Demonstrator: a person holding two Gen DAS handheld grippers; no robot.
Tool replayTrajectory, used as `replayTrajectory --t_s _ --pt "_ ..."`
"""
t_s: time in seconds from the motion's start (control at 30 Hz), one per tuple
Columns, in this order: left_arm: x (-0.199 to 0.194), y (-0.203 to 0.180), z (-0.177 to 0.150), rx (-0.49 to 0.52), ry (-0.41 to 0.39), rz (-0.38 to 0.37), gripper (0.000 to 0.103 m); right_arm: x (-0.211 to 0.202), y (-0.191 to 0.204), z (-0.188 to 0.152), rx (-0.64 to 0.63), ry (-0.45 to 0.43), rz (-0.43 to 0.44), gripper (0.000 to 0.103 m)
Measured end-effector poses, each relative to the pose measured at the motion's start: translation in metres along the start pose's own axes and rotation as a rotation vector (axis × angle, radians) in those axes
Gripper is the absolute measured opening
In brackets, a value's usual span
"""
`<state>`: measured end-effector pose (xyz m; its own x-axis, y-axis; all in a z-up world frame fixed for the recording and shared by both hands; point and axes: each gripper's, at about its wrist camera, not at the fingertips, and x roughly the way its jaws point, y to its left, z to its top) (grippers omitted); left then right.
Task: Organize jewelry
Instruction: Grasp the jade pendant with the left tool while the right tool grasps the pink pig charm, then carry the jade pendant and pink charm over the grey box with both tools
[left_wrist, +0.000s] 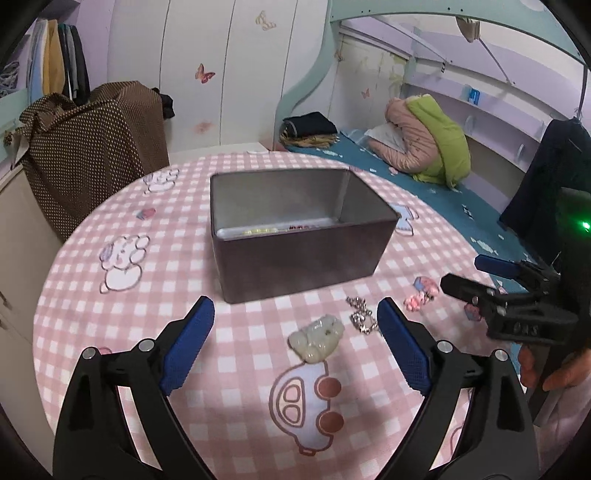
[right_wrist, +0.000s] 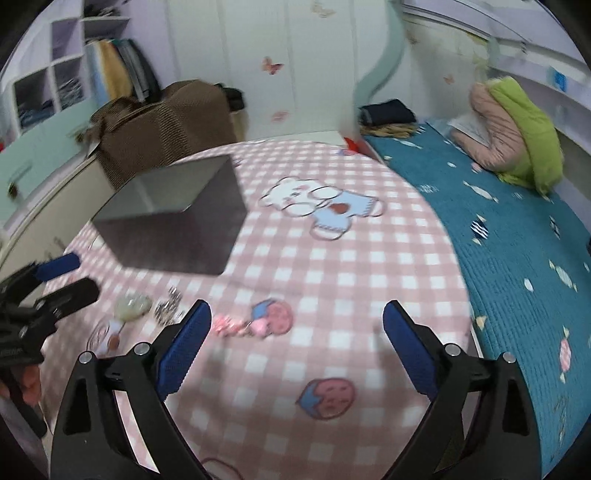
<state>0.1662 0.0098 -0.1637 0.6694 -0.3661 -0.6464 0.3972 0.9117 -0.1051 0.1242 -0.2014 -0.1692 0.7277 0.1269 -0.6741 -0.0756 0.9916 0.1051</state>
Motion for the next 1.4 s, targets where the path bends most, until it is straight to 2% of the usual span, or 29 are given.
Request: replayTrajectory --t_s 0.07,0.2,0.3,0.5,0.53,0.63,0.67,0.73,0.83,1.07,1.1,1.4 --pt "0.004 0.000 -0.003 0.003 0.001 -0.007 0.090 0.001 0.006 -0.003 -0.030 -0.009 0.001 0.090" --pt "0.009 0.002 -0.003 -0.017 0.022 -0.044 0.089 0.003 0.014 -0.004 -0.066 -0.013 0.032 0.083" --pt "0.014 0.000 -0.004 -0.012 0.049 -0.064 0.076 0.009 0.019 -0.005 -0.083 0.002 0.046 0.075" --pt "0.030 -0.001 -0.005 -0.017 0.128 -0.101 0.059 0.018 0.023 -0.007 -0.101 0.037 0.066 0.058" --pt "0.034 -0.001 -0.005 -0.018 0.144 -0.101 0.054 0.019 0.024 -0.007 -0.102 0.043 0.070 0.057" --pt "0.039 -0.003 -0.007 -0.017 0.167 -0.086 0.048 0.020 0.026 -0.007 -0.120 0.050 0.068 0.055" --pt "0.039 -0.003 -0.008 -0.013 0.171 -0.084 0.047 0.020 0.027 -0.007 -0.124 0.050 0.068 0.054" --pt "0.039 -0.005 -0.009 -0.003 0.173 -0.069 0.039 0.020 0.028 -0.008 -0.131 0.045 0.062 0.046" --pt "0.038 -0.006 -0.010 0.006 0.174 -0.063 0.038 0.020 0.026 -0.008 -0.127 0.038 0.070 0.036" --pt "0.034 -0.008 -0.015 0.019 0.166 -0.058 0.034 0.020 0.024 -0.008 -0.112 0.031 0.070 0.033" --pt "0.034 -0.007 -0.015 0.009 0.164 -0.062 0.033 0.020 0.024 -0.008 -0.112 0.031 0.069 0.013" --pt "0.027 -0.004 -0.019 -0.012 0.160 -0.063 0.033 0.019 0.024 -0.009 -0.091 0.029 0.067 0.012"
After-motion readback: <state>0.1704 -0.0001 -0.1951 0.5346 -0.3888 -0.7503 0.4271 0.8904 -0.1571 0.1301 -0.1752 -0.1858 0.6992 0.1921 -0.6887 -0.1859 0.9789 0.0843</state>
